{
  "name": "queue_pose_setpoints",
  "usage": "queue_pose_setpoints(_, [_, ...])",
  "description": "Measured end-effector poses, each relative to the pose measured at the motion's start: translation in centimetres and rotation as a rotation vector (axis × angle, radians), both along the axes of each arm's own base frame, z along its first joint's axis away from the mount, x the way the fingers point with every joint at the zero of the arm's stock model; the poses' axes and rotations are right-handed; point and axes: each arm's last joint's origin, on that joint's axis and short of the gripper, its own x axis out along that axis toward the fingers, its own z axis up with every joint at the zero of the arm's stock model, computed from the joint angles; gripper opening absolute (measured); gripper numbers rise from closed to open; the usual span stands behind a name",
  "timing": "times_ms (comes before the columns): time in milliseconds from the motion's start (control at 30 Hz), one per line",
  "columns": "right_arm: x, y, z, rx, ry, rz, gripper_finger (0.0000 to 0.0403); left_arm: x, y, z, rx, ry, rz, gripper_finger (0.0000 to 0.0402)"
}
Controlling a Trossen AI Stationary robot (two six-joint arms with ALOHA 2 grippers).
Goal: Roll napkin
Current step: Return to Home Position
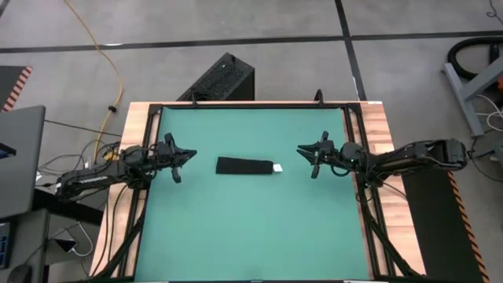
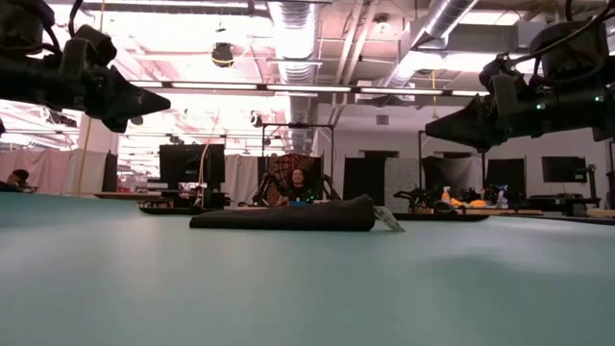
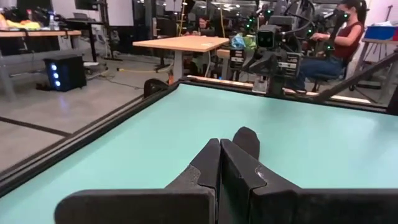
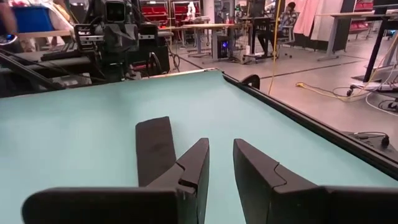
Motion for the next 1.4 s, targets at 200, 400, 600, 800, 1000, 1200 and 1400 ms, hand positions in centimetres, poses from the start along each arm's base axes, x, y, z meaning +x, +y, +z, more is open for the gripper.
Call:
queue_pose_setpoints(200, [0.0, -0.1, 0.0, 0.003, 0.000, -0.010, 0.0098, 0.0, 0.0, 0.0, -0.050, -0.016, 0.002, 0.0000])
queue_pose_setpoints(400, [0.0, -0.1, -0.2, 0.007, 0.019, -0.007, 0.0098, 0.0, 0.0, 0.0, -0.067, -0.020, 0.001, 0.0000])
queue_pose_setpoints(600, [-0.1, -0.1, -0.6, 0.016, 0.061, -0.007, 0.0098, 0.0, 0.0, 0.0, -0.025, -0.007, 0.004, 0.0000])
queue_pose_setpoints(800, [-0.1, -0.1, -0.9, 0.036, 0.089, -0.010, 0.0098, 0.0, 0.0, -0.1, -0.030, -0.008, 0.004, 0.0000])
queue_pose_setpoints(1000, [-0.1, -0.1, -1.0, 0.028, 0.101, -0.008, 0.0098, 0.0, 0.0, -0.1, -0.028, -0.007, 0.004, 0.0000])
queue_pose_setpoints(1200, [-0.1, -0.1, -1.0, 0.027, 0.104, -0.008, 0.0098, 0.0, 0.0, -0.1, -0.022, -0.005, 0.004, 0.0000])
queue_pose_setpoints(1400, [-0.1, -0.1, -1.1, 0.027, 0.112, -0.008, 0.0098, 0.0, 0.0, -0.1, -0.029, -0.008, 0.004, 0.0000])
